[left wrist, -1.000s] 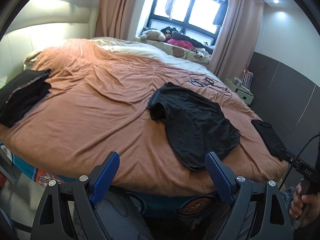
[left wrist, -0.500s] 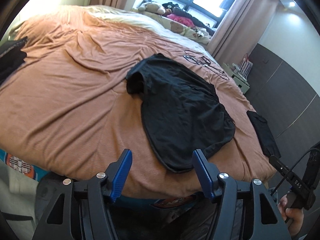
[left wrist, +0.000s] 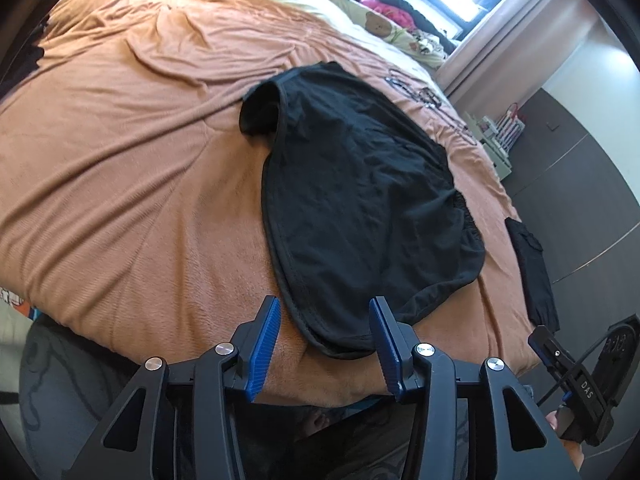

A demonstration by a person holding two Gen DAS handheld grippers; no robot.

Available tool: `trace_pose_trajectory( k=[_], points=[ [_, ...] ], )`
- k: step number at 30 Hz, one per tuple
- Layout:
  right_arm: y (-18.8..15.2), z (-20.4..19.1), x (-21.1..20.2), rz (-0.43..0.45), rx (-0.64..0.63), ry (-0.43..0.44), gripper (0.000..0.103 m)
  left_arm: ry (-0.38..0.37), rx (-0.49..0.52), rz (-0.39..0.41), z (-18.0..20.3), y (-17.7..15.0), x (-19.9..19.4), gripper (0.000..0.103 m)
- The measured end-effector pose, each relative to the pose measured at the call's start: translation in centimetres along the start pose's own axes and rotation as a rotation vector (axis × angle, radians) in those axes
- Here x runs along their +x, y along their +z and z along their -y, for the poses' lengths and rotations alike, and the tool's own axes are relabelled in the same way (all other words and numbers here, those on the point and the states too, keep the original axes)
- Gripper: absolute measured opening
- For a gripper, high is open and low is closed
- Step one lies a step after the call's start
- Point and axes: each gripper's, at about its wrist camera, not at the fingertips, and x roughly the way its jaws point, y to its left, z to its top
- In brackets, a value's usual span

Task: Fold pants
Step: 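Move both grippers down toward the black pants' waistband and leg hem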

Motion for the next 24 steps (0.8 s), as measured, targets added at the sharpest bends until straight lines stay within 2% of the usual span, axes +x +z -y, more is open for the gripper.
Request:
trace_pose_trajectory(
  k=[9, 13, 24],
  points=[
    [-0.1, 1.3, 0.9, -0.031, 0.019, 0.015, 0.071, -0.022, -0.05, -0.069, 0.2, -1.0, 2.9, 0.049],
    [0.1, 1.8, 1.2, -0.041, 0.031, 0.019, 0.071, -0.035, -0.108, -0.1, -0.3, -1.1, 4.2, 0.049],
    [0.9, 1.9, 2.7, -0.058, 0.054, 0.048, 0.071, -0.052, -0.253, -0.085, -2.3, -0.5, 4.1, 0.049]
  ],
)
